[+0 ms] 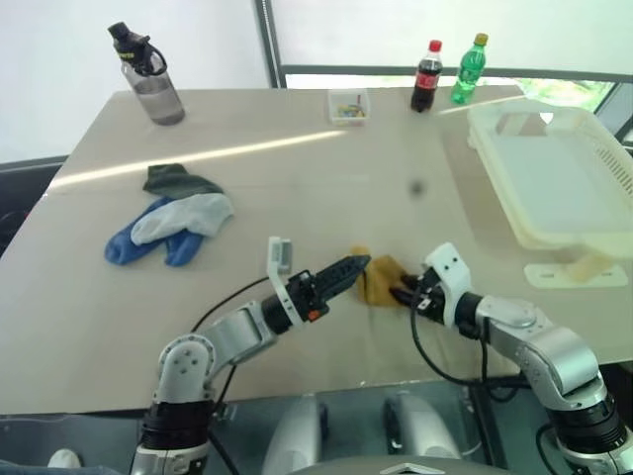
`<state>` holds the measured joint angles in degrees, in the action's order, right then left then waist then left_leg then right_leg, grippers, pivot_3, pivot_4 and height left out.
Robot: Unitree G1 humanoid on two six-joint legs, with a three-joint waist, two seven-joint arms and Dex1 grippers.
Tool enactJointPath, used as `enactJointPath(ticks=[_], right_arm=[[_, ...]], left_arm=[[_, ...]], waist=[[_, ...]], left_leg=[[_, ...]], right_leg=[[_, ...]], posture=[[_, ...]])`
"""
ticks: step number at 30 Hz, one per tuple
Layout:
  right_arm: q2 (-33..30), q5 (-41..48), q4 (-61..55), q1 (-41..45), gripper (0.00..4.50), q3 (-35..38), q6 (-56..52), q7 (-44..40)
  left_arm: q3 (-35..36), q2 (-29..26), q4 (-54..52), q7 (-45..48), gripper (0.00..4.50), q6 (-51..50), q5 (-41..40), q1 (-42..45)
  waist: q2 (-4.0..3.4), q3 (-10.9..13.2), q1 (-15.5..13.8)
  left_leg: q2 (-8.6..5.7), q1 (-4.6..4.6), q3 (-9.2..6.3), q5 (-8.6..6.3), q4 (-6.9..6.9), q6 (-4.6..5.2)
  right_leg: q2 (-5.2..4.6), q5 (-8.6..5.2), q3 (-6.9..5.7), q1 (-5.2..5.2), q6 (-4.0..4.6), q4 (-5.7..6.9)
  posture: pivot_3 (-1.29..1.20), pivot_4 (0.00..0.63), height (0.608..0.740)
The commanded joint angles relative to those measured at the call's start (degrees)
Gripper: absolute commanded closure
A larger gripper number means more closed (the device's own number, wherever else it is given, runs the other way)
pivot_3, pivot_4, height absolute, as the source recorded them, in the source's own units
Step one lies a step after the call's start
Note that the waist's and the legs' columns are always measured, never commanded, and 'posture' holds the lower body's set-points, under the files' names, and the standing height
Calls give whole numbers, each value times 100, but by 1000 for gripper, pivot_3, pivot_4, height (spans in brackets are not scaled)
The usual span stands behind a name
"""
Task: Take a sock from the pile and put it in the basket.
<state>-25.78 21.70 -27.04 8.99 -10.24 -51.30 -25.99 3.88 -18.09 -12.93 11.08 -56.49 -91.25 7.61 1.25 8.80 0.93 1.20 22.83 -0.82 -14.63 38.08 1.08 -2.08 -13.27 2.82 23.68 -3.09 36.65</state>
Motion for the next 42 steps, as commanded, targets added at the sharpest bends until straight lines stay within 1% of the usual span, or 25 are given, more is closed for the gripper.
enactJointPath(ticks=[1,7,9,12,16,19,20,21,22,23,24,26,28,31,33,36,42], right_arm=[[-3,-47,34,-83,2802,-35,-152,70],[-68,-41,-166,-143,2802,-45,21,-48],[-151,9,-373,-246,2802,-20,119,-159],[-271,132,-721,-428,2802,96,308,-347],[-390,284,-931,-486,2802,395,433,-475],[-517,459,-1031,-563,2007,754,387,-546],[-585,581,-1084,-618,1453,909,356,-628],[-640,700,-1115,-670,1086,1108,330,-682],[-665,840,-1125,-701,544,1317,257,-686],[-650,1000,-1093,-685,157,1588,150,-630],[-630,1144,-1043,-646,37,1815,45,-569],[-557,1505,-958,-536,37,2169,-184,-472],[-480,1747,-954,-477,37,2263,-293,-438],[-190,1967,-980,-369,37,2030,-552,-165],[20,1894,-806,-235,37,1762,-649,57],[267,1928,-654,-84,37,1632,-749,250],[249,1681,-404,76,37,1132,-675,217]], left_arm=[[-110,103,39,264,15,-5,158,135],[-352,190,400,546,15,-193,646,380],[-431,188,501,828,15,-237,857,474],[-460,277,815,1020,15,-279,1085,629],[-463,273,913,1288,15,-397,1330,684],[-369,308,969,1411,0,-478,1372,695],[-355,317,1017,1418,0,-518,1395,703],[-354,325,1065,1444,0,-538,1447,710],[-343,335,1108,1468,0,-564,1477,710],[-327,343,1149,1500,0,-584,1507,716],[-312,351,1174,1531,0,-596,1535,722],[-270,384,1214,1572,0,-623,1553,734],[-225,431,1237,1589,0,-651,1549,737],[-150,496,1275,1656,0,-683,1550,724],[-85,562,1352,1679,0,-674,1568,719],[-74,600,1380,1734,0,-704,1651,719],[-47,660,1442,1793,0,-745,1756,751]], waist=[[-1,1,-5],[4,10,-9],[3,16,-11],[2,20,-20],[1,23,-12],[0,25,-22],[0,26,-28],[0,27,-38],[0,28,-35],[0,28,-33],[0,28,-32],[-1,29,-29],[-1,29,-23],[-1,29,-20],[-4,30,-9],[-6,31,-15],[-7,31,-20]], left_leg=[[0,0,0,0,-2,0],[-3,4,0,0,-7,0],[-9,7,-3,0,-11,0],[-21,14,-3,0,-29,0],[-24,18,-2,1,-68,1],[-24,22,-8,1,-75,1],[-24,25,-10,1,-75,1],[-26,29,-15,1,-75,1],[-29,32,-20,1,-75,1],[-29,32,-21,1,-75,1],[-29,32,-20,1,-75,1],[-29,31,-21,1,-75,1],[-29,28,-20,1,-75,1],[-24,23,-22,1,-76,1],[-24,23,-22,1,-76,1],[-26,23,-19,1,-75,1],[-29,24,-19,2,-75,1]], right_leg=[[0,0,0,0,0,-2],[1,-1,-1,1,-2,-10],[3,-1,-4,4,-2,-13],[3,-1,-4,10,-1,-25],[4,12,-4,12,17,-60],[3,13,-9,13,19,-71],[3,13,-11,13,18,-73],[2,13,-14,13,18,-75],[1,13,-18,12,18,-77],[1,13,-18,12,18,-77],[1,13,-18,12,18,-77],[1,12,-18,11,18,-76],[1,13,-18,10,19,-75],[6,13,-20,8,19,-73],[6,13,-19,8,19,-72],[5,14,-16,8,19,-71],[3,15,-17,8,19,-71]], posture=[[0,150,740],[0,150,740],[0,150,740],[0,150,740],[0,150,740],[0,150,740],[0,150,740],[0,150,740],[0,150,740],[0,150,740],[0,150,740],[0,150,740],[0,150,740],[0,150,740],[0,150,740],[0,150,740],[0,150,740]])
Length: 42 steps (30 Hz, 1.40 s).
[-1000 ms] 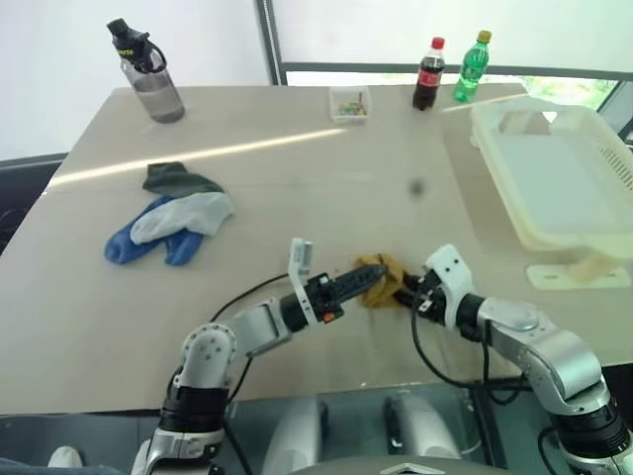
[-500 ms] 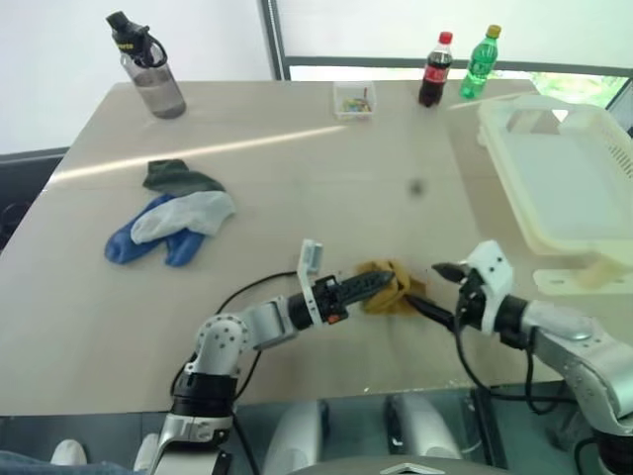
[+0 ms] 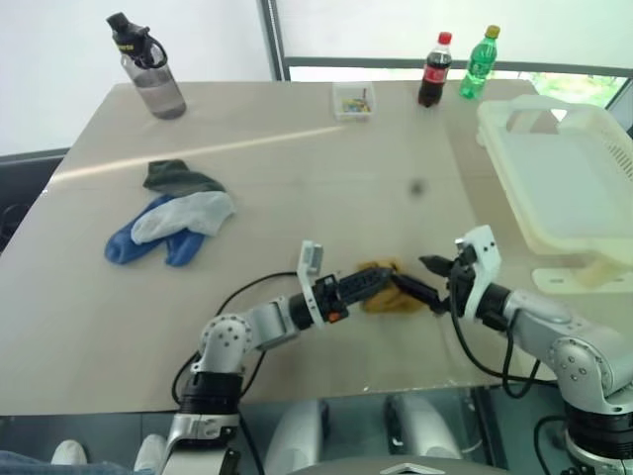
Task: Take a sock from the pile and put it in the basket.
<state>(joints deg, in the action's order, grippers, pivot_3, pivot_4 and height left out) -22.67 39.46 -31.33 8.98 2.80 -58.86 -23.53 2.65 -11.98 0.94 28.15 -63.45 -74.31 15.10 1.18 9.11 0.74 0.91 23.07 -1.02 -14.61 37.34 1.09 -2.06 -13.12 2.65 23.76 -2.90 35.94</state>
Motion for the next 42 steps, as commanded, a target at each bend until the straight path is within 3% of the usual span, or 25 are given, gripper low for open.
enactJointPath(ticks=[1,10,17,23,28,30,31,34,35,42], right_arm=[[-59,-157,109,108,37,-230,74,20],[-16,-914,693,178,37,-641,282,395],[-574,-1542,780,10,37,-1538,544,14],[-586,-1748,986,26,37,-1677,639,-27],[-494,-1751,1014,58,2211,-1671,566,-25],[-478,-1764,1014,66,2665,-1673,570,-47],[-479,-1775,1014,71,3216,-1682,577,-65],[-479,-1805,1025,83,4288,-1725,594,-102],[-477,-1822,1043,98,4445,-1745,607,-115],[-350,-1606,970,205,4445,-1459,557,-226]], left_arm=[[75,54,57,96,0,-55,84,4],[133,73,-18,96,0,-168,140,-39],[207,31,-42,109,0,-117,293,-25],[495,-175,-190,133,0,-65,265,-23],[684,-450,-655,267,0,-57,175,-141],[801,-549,-866,263,0,-51,87,-163],[879,-606,-942,253,0,-74,2,-167],[990,-833,-1156,304,0,-116,-83,-225],[997,-901,-1211,328,0,-113,-75,-240],[833,-1611,-1871,994,0,97,298,-390]], waist=[[0,0,2],[-1,-1,6],[0,-11,8],[4,-19,13],[6,-21,8],[7,-22,6],[8,-22,7],[10,-24,8],[9,-24,7],[11,-25,10]], left_leg=[[0,0,-1,0,0,0],[1,-10,2,0,2,0],[1,-23,5,1,11,0],[3,-25,4,1,10,0],[4,-30,2,1,11,0],[4,-30,2,1,11,0],[5,-30,3,1,13,0],[6,-33,3,1,17,-1],[6,-35,2,1,17,-1],[7,-36,5,1,17,-1]], right_leg=[[0,0,-1,0,0,0],[1,1,1,-8,-1,6],[2,1,1,-21,-1,8],[4,0,1,-22,0,11],[3,0,2,-21,0,19],[3,0,2,-22,0,19],[2,0,2,-22,0,20],[2,0,3,-22,1,27],[3,0,3,-22,1,30],[3,-1,4,-20,2,33]], posture=[[0,150,740],[0,150,740],[0,150,740],[0,150,740],[0,150,740],[0,150,740],[0,150,740],[0,150,740],[0,150,740],[0,150,740]])
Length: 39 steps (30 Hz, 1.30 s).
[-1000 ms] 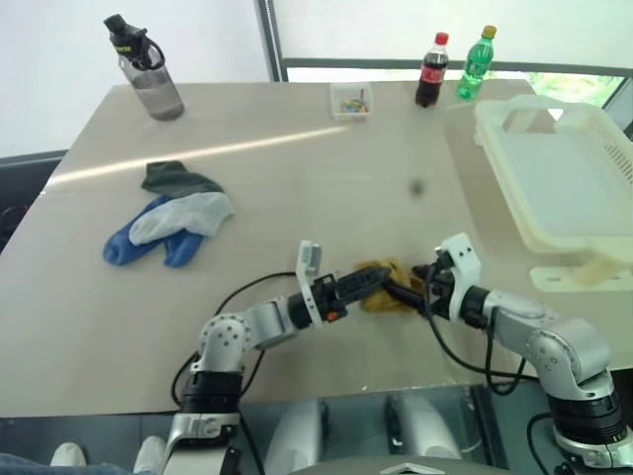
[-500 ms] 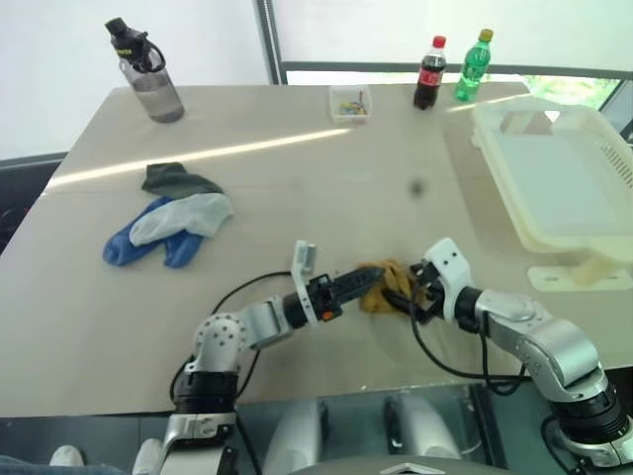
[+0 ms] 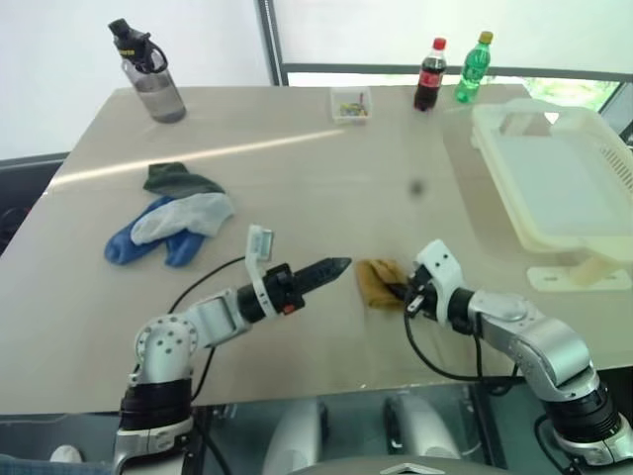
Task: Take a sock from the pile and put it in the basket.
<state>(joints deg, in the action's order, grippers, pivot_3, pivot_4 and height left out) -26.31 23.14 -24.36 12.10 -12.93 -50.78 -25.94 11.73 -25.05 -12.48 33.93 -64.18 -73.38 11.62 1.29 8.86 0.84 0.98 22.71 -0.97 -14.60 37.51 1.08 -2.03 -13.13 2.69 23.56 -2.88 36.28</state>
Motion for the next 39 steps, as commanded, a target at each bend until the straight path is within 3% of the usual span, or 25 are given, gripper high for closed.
enactJointPath(ticks=[1,4,7,11,18,28,33,39], right_arm=[[29,79,253,-89,4445,188,-270,-6],[101,270,230,50,4445,534,-372,20],[95,559,263,334,4445,1132,-539,45],[-230,620,308,554,4445,1566,-625,-48],[-858,839,646,1094,4445,2519,-735,-175],[-1249,950,1873,2361,4445,3741,-454,227],[-1324,1082,2000,2559,4445,3783,-511,95],[-1016,1323,1372,2242,4445,3321,-710,-3]], left_arm=[[-134,-416,-621,527,0,226,314,-66],[-332,-788,-910,865,0,494,764,-129],[-563,-1339,-1211,1258,0,1225,1743,-61],[-708,-1679,-1227,1450,0,1951,2565,236],[-719,-1523,-1187,1256,0,2368,2973,1091],[-798,-1028,-1413,1039,0,2219,2680,1876],[-820,-989,-1354,1073,0,2191,2710,1962],[-800,-941,-1319,1095,0,2175,2689,1944]], waist=[[-1,1,1],[-3,2,-1],[-3,16,-12],[-22,37,-35],[-25,53,-17],[-28,65,-16],[-29,66,-15],[-31,67,-8]], left_leg=[[0,0,0,0,0,0],[1,0,4,0,0,0],[0,4,6,0,0,0],[-4,17,37,0,0,0],[-3,69,37,0,-9,1],[-10,110,42,0,-1,1],[-11,106,39,1,1,1],[-11,106,39,1,15,1]], right_leg=[[0,0,0,0,0,0],[0,0,2,1,1,0],[0,0,4,3,1,-2],[-4,0,5,12,2,-4],[-2,15,-1,55,-24,-20],[-5,18,6,97,-26,-1],[-4,18,3,98,-26,15],[-4,18,5,100,-26,32]], posture=[[0,150,740],[0,150,740],[0,150,740],[0,150,740],[0,150,740],[0,150,740],[0,150,740],[0,150,740]])
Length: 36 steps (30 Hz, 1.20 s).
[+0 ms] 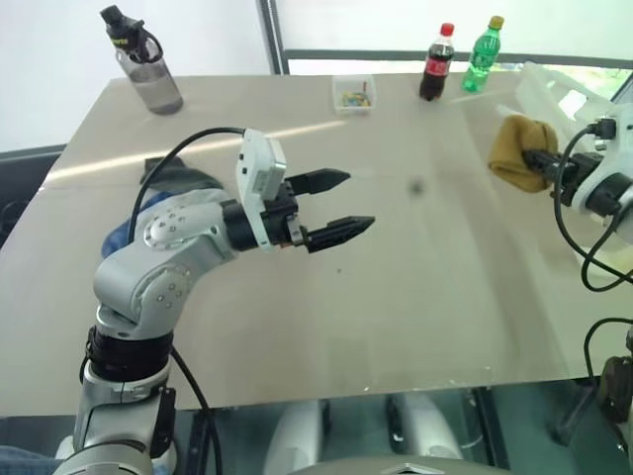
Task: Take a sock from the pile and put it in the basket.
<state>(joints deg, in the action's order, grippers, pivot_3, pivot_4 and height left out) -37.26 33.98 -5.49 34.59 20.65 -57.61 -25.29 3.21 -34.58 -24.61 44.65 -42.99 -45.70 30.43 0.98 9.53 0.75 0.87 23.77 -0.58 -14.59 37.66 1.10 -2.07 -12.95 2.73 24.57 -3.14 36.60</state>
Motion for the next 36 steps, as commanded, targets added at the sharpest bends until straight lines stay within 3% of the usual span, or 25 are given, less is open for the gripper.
enactJointPath(ticks=[1,14,24,31,36], right_arm=[[138,326,-616,-24,4445,-71,-79,-93],[249,1275,-944,323,4445,379,-657,121],[810,882,-1598,-1080,4445,-878,-513,322],[612,157,-1738,-1742,4445,-1834,64,43],[772,487,-1951,-1416,4445,-1450,-56,122]], left_arm=[[38,9,-94,35,0,68,-52,42],[-1,9,5,139,0,158,74,19],[-49,-39,43,245,0,209,178,21],[-47,-116,34,299,0,173,164,41],[-44,-152,67,328,0,157,161,92]], waist=[[-4,3,4],[-26,28,4],[-24,26,9],[-22,29,13],[-22,30,43]], left_leg=[[0,0,0,0,4,0],[0,8,5,0,55,1],[7,7,3,0,60,1],[0,0,11,0,79,1],[7,-11,13,0,88,0]], right_leg=[[0,0,0,2,0,5],[4,0,10,12,-1,48],[10,0,8,11,0,54],[7,-1,19,11,-2,79],[19,-1,27,14,-1,109]], posture=[[0,150,740],[0,150,740],[0,150,740],[0,150,740],[0,150,740]])
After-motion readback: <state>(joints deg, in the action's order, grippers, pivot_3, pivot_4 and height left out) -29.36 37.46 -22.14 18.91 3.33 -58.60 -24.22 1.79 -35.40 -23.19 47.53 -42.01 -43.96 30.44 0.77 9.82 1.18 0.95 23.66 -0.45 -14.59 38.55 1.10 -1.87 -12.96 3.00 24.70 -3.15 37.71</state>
